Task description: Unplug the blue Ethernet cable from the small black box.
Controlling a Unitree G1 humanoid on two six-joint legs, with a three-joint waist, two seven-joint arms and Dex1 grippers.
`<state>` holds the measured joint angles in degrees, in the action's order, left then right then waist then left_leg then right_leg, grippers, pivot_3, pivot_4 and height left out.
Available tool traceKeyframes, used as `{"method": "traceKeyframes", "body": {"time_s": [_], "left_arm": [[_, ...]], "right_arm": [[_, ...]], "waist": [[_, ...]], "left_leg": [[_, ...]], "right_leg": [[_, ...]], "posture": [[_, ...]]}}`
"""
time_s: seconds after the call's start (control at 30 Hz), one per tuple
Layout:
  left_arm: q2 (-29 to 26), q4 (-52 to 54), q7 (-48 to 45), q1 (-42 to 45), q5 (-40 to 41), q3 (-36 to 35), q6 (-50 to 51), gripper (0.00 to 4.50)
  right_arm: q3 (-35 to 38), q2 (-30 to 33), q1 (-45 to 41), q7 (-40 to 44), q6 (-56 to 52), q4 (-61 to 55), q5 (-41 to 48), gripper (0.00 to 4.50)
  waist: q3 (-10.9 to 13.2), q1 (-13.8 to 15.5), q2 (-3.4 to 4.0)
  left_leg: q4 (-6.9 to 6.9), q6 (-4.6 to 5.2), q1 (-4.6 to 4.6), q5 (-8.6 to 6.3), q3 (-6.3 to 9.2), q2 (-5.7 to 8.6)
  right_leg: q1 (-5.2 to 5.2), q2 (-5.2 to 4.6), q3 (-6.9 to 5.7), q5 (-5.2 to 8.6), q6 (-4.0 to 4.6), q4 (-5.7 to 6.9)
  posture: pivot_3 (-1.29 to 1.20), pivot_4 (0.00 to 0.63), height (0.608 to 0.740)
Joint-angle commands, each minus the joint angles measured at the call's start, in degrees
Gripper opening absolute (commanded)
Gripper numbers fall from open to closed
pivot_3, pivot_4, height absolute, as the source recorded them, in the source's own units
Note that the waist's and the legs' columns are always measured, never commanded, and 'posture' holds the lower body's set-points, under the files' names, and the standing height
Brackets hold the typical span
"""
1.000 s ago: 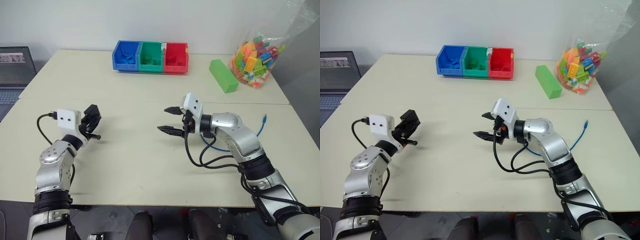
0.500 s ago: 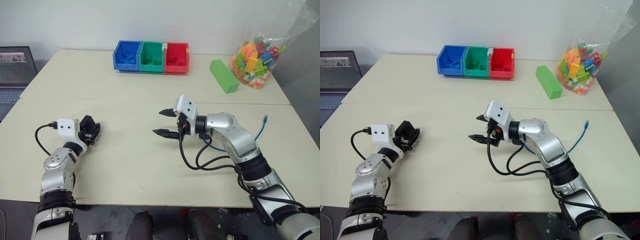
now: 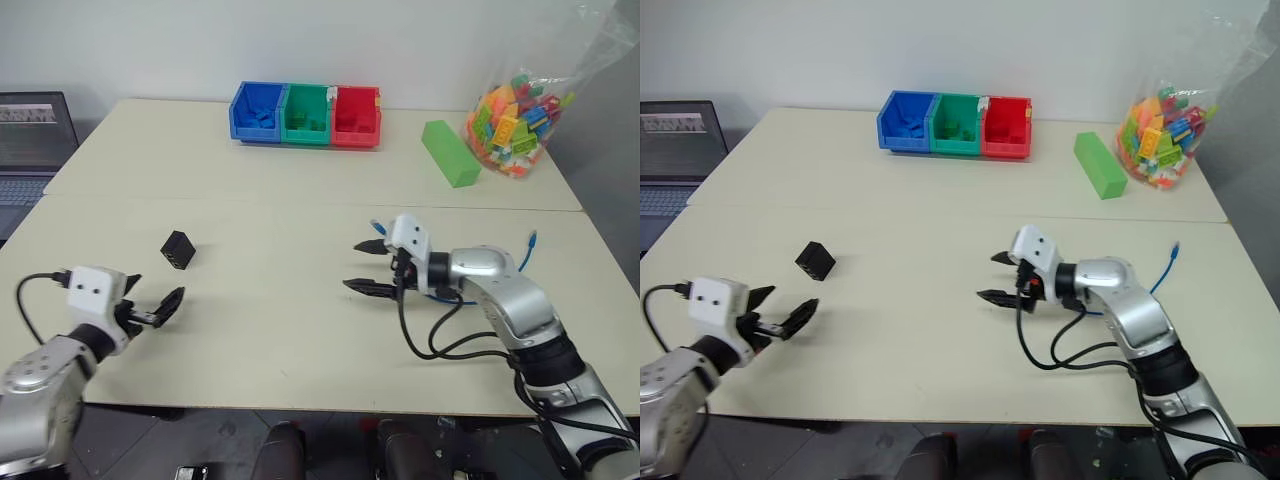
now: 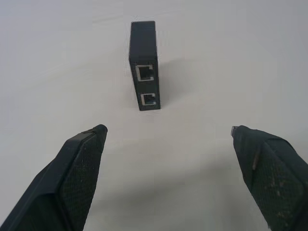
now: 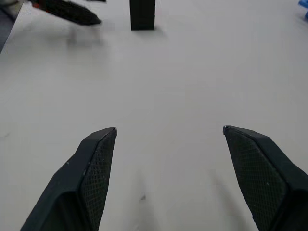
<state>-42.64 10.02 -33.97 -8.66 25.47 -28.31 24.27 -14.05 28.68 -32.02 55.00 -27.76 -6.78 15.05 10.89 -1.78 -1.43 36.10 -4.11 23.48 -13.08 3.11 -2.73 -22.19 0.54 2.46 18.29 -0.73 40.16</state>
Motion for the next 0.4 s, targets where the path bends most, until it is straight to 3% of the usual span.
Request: {"method": "traceKeyframes", "body": {"time_s": [0.03,0.2,0.4], "left_arm": [[-4.52,7.83,-5.45,-3.36,5.06,-6.52,4.81,4.41],[-10.33,10.35,-12.86,-6.33,10.36,-13.47,10.92,4.41],[-13.14,9.00,-15.93,-4.97,12.61,-16.91,14.04,4.41]], "right_arm": [[5.06,3.72,-0.06,4.45,2.96,-2.48,3.38,3.74],[8.27,9.16,-2.21,11.25,0.14,0.15,8.06,3.74],[9.22,10.43,-5.24,13.61,0.28,3.81,8.94,3.74]], "waist": [[0.01,-0.08,0.02],[0.02,-0.12,0.03],[0.03,-0.12,0.05]], "left_leg": [[0.00,0.00,-0.03,0.00,-0.02,-0.01],[-0.06,0.01,-0.23,-0.01,-0.09,-0.06],[-0.08,0.01,-0.25,-0.01,-0.14,-0.06]], "right_leg": [[0.01,0.02,0.00,0.00,0.00,-0.01],[0.17,0.16,0.04,0.03,-0.03,-0.08],[0.16,0.17,0.07,0.04,-0.02,-0.09]], "posture": [[0.00,0.150,0.740],[0.00,0.150,0.740],[0.00,0.150,0.740]]}}
